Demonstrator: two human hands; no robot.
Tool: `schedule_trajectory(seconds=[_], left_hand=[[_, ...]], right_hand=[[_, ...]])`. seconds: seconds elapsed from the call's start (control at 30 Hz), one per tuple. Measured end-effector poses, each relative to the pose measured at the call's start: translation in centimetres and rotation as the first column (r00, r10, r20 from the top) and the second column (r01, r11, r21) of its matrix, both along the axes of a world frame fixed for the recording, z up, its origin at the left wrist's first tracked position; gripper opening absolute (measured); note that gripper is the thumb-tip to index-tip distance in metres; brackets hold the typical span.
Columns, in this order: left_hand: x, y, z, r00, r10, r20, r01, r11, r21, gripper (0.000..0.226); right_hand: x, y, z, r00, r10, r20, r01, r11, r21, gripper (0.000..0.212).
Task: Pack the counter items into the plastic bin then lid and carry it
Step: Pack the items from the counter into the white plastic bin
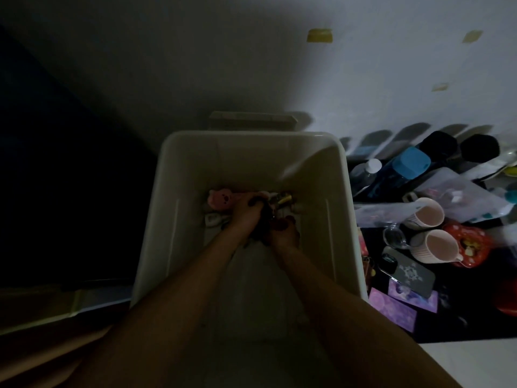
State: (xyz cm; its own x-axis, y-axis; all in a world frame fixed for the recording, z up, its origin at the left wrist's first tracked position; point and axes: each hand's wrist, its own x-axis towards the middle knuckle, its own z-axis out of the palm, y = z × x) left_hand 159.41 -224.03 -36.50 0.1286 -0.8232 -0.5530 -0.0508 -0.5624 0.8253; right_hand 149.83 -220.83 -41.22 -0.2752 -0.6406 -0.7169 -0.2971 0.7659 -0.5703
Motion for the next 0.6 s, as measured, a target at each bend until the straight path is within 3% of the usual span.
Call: schedule_trajectory(seconds=[0.17,0.33,0.4,0.5,0.6], left_hand=[[0.4,0.2,0.6,0.987,0.074,-0.141,-0.069,0.997,0.037,0.028],[0.6,-0.3,1.8,0.919,0.171,-0.354,-0.110,0.976,0.186,0.052],[0.5,-0.5,2.8,0.874,0.214,-0.436,-0.136,0.970,0.203,0.045],[0.2,-1.0,4.0,0.819,0.248,-0.518,-0.154,0.964,0.218,0.041],[0.6,-1.2,4.6,0.725,0.313,-0.613,-0.209,0.949,0.238,0.045]], right_hand=[[-0.9,0.4,0.0,0.999,-0.036,0.003,0.036,0.999,-0.002,0.089],[-0.2,0.7,0.5,0.995,0.090,0.044,-0.087,0.994,-0.058,0.097],[0.1,0.8,1.0,0.997,0.041,0.060,-0.036,0.996,-0.086,0.098],[0.3,0.9,1.4,0.970,-0.068,0.232,0.108,0.981,-0.163,0.064],[0.5,0.4,1.9,0.908,-0.085,0.410,0.211,0.938,-0.275,0.050]])
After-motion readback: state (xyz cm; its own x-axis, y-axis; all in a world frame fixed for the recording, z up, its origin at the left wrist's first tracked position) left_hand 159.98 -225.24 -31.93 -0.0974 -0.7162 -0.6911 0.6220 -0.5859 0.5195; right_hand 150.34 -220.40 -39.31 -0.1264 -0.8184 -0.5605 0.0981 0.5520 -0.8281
